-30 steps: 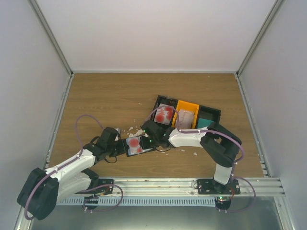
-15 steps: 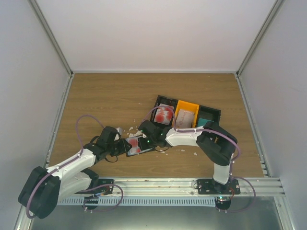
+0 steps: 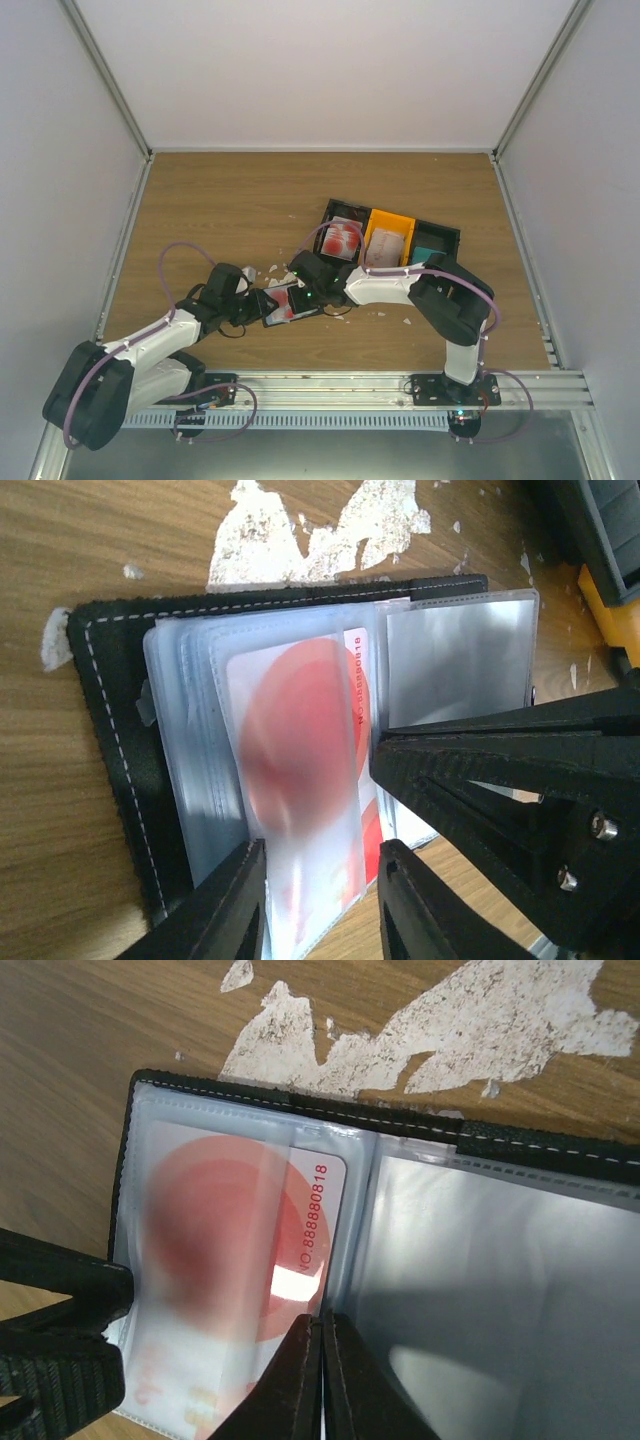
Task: Put the credit cards into the card holder
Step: Turn over the card slot in the card holder.
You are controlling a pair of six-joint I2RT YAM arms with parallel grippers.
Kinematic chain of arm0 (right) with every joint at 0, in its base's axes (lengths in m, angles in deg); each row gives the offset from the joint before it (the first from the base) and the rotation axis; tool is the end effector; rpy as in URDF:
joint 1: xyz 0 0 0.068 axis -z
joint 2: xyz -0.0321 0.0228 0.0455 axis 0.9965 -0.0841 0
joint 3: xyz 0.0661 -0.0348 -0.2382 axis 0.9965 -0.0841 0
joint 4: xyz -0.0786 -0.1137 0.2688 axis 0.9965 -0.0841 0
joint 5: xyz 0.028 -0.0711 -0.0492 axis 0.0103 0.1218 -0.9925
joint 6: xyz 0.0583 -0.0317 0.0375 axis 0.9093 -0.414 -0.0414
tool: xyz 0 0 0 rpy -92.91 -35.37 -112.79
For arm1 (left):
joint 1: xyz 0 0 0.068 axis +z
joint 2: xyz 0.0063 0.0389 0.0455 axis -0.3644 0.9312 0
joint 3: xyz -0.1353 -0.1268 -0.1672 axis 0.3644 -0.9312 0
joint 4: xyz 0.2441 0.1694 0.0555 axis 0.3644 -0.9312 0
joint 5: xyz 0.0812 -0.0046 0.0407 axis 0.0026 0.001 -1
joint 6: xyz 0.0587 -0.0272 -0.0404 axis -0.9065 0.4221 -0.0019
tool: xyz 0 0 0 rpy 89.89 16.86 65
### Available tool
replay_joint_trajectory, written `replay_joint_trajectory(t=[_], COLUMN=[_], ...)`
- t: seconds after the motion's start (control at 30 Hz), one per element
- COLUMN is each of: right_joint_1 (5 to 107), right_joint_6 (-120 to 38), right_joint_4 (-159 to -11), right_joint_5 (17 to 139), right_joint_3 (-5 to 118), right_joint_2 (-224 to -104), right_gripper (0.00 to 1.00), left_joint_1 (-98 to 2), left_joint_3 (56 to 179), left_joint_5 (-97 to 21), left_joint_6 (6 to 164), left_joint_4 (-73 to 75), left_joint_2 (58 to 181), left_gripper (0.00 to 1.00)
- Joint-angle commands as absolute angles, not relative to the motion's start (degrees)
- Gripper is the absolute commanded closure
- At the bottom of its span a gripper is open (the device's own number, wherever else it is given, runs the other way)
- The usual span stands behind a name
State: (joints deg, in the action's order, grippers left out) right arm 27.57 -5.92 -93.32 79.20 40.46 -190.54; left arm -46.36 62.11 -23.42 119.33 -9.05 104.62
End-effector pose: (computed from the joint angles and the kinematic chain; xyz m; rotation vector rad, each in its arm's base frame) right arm 0.2092 0.3487 0.0544 -0.4405 2.7405 0.7814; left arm 0.2030 -0.1222 0.0635 -0.3054 2.6407 -0.9781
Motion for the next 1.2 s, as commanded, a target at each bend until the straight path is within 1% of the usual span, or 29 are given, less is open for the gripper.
replay_joint_trajectory(t=[0.0, 0.23, 0.4, 0.47, 0.6, 0.7, 0.83, 0.93, 1.0, 1.07, 1.1, 1.17], right_joint_1=[26.38, 26.38, 26.44, 26.41, 26.43, 26.54, 27.31, 27.83, 28.03, 28.32, 28.55, 29.3], right_joint_6=[-5.35, -5.38, -4.85, -4.83, -4.73, -4.55, -4.33, -1.88, 0.29, 1.74, 1.96, 2.14], right_joint_4=[-93.59, -91.9, -91.9, -91.61, -90.6, -89.5, -92.36, -96.21, -98.62, -101.23, -102.77, -106.16], right_joint_5=[78.17, 82.12, 82.19, 82.36, 83.02, 82.25, 77.17, 69.66, 64.05, 59.91, 58.33, 55.59], right_joint_3=[39.74, 39.14, 39.03, 38.97, 38.84, 38.34, 38.8, 37.85, 36.31, 34.95, 34.61, 34.26], right_joint_2=[-192.74, -193.92, -194.4, -194.45, -193.88, -191.43, -185.65, -179.74, -174.99, -170.5, -168.58, -165.4], right_gripper=[0.97, 0.99, 0.99, 1.0, 1.0, 0.99, 0.88, 0.77, 0.67, 0.62, 0.6, 0.56], left_joint_1=[-46.04, -45.58, -45.56, -45.54, -45.54, -45.56, -45.6, -45.55, -45.57, -45.71, -45.88, -46.17], left_joint_3=[62.1, 62.26, 62.41, 62.08, 62.18, 62.85, 64.74, 65.93, 66.5, 67.99, 68.71, 70.26], left_joint_5=[-24.25, -23.99, -24.09, -21.75, -15.71, -14.01, -13.64, -11.06, -7.69, -4.66, -3.94, -3.13], left_joint_6=[119.3, 119.02, 118.71, 118.94, 119.0, 117.96, 115.04, 113.78, 114.29, 114.64, 114.5, 114.5], left_joint_4=[-8.35, -10.81, -11.62, -9.17, -3.1, -1.27, -1.59, 0.91, 5.29, 8.11, 8.84, 9.9], left_joint_2=[104.7, 103.37, 102.34, 102.77, 104.61, 105.01, 106.63, 109.28, 111.82, 114.64, 116.15, 118.95], left_gripper=[0.64, 0.57, 0.56, 0.58, 0.67, 0.68, 0.61, 0.56, 0.53, 0.49, 0.46, 0.44])
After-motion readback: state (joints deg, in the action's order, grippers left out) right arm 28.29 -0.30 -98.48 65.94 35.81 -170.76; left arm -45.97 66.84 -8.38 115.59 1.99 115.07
